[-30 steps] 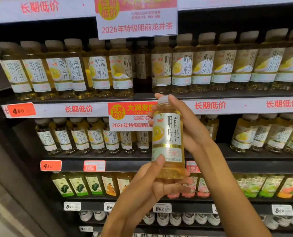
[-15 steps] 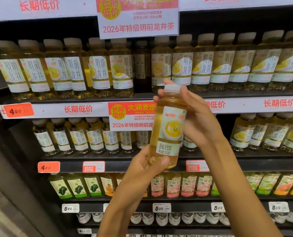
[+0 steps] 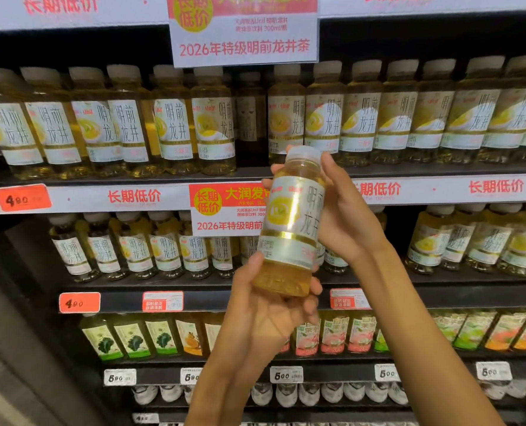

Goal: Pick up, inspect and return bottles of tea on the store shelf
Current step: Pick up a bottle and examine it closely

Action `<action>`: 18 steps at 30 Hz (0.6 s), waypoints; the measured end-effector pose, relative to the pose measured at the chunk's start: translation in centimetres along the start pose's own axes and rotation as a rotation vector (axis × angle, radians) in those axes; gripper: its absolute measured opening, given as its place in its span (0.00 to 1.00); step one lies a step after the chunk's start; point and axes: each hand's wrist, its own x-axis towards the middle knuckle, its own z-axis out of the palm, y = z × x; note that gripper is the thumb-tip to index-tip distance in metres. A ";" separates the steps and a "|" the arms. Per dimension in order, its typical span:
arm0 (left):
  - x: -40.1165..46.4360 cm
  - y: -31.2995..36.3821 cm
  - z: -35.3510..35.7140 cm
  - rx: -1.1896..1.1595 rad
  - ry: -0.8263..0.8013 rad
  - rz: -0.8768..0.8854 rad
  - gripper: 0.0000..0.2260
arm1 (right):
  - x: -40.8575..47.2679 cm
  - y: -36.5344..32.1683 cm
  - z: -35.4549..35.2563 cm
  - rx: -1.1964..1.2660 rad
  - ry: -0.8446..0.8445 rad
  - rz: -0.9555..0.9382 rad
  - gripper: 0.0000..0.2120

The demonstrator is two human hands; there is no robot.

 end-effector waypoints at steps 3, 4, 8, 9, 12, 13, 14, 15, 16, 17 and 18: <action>0.2 0.1 -0.1 0.027 0.022 0.013 0.31 | 0.4 0.0 0.3 -0.007 0.005 -0.026 0.30; 0.3 0.2 0.0 0.098 0.086 0.047 0.31 | 0.4 -0.1 0.3 -0.016 -0.001 -0.065 0.28; 0.5 0.4 -0.2 0.502 0.256 0.182 0.26 | 0.6 -0.6 0.3 -0.186 -0.016 -0.185 0.20; 0.5 0.5 -0.1 0.581 0.276 0.190 0.25 | 0.7 -0.7 0.4 -0.214 -0.015 -0.193 0.20; 1.0 1.4 0.1 0.675 0.355 0.224 0.27 | 1.4 -0.7 1.2 -0.252 0.046 -0.208 0.21; 1.3 1.9 0.2 0.673 0.366 0.243 0.27 | 1.8 -0.7 1.5 -0.269 0.088 -0.212 0.21; 1.6 2.5 0.2 0.664 0.369 0.260 0.28 | 2.2 -0.7 1.9 -0.293 0.132 -0.212 0.21; 1.9 3.0 0.3 0.653 0.373 0.278 0.29 | 2.6 -0.7 2.1 -0.315 0.165 -0.211 0.21; 2.2 3.6 0.5 0.648 0.380 0.298 0.30 | 3.0 -0.7 2.3 -0.327 0.180 -0.209 0.21; 2.4 4.0 0.7 0.664 0.399 0.321 0.29 | 3.4 -0.8 2.5 -0.327 0.173 -0.206 0.20; 2.7 4.4 0.9 0.714 0.425 0.347 0.28 | 3.8 -1.0 2.5 -0.322 0.154 -0.206 0.18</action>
